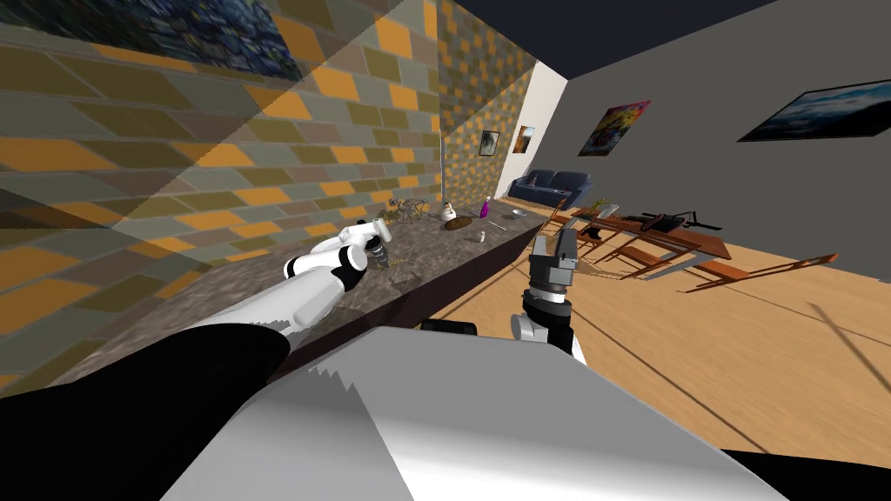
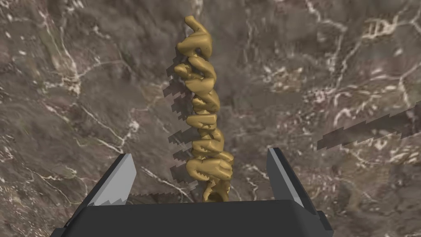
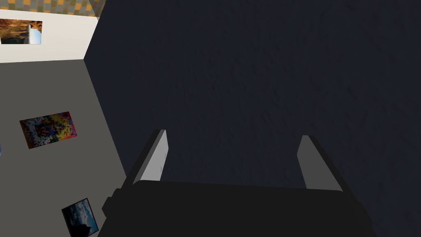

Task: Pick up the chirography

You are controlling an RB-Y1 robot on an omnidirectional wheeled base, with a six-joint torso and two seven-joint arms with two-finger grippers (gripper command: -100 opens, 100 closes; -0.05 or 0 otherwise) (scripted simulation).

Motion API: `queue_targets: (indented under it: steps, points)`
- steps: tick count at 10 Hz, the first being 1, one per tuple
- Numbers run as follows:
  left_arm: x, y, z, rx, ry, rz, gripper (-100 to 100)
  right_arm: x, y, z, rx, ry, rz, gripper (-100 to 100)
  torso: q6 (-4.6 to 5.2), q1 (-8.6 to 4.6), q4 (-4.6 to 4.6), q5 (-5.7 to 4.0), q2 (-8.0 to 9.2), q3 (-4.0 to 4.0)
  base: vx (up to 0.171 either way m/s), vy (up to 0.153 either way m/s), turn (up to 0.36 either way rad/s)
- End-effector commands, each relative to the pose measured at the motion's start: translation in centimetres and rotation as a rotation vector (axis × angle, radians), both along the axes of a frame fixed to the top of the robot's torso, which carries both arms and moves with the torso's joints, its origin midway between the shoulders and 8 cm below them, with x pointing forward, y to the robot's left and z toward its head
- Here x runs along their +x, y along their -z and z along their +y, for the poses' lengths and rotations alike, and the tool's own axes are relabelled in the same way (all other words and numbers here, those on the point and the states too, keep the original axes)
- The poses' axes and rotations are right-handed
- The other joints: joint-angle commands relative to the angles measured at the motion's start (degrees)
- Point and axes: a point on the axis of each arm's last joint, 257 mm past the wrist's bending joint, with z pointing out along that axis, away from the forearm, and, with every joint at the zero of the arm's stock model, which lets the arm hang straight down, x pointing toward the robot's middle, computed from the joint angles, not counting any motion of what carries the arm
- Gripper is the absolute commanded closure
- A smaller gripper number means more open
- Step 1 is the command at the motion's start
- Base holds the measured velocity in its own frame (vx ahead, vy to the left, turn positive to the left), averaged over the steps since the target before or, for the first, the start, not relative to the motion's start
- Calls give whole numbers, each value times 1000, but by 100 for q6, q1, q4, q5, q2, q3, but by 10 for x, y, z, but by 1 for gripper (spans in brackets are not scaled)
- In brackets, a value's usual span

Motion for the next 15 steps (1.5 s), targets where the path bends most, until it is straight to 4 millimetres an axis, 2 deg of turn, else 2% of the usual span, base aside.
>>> queue_targets:
  steps: [1, 3, 13, 15]
  points:
    - [-3, 3, 7, 1, -58, 0, -100, 0, 0, 0, 0, 0, 0, 0, 0, 0, 0, 0, 0, 0, -115, 166, -351]
    - [-6, 6, 11, -1, -112, 0, -100, 0, 0, 0, 0, 0, 0, 0, -7, 41, 7, 10, 25, 16, -105, 142, -299]
    - [-26, 22, 41, 3, -404, -3, -100, 0, 0, 0, 0, 0, 0, 0, -7, 28, 6, 8, 19, 13, -121, 110, -312]
    - [-25, 22, 40, 2, -402, -6, -100, 0, 0, 0, 0, 0, 0, 0, -17, 36, 10, 10, 29, 20, -100, 69, -66]
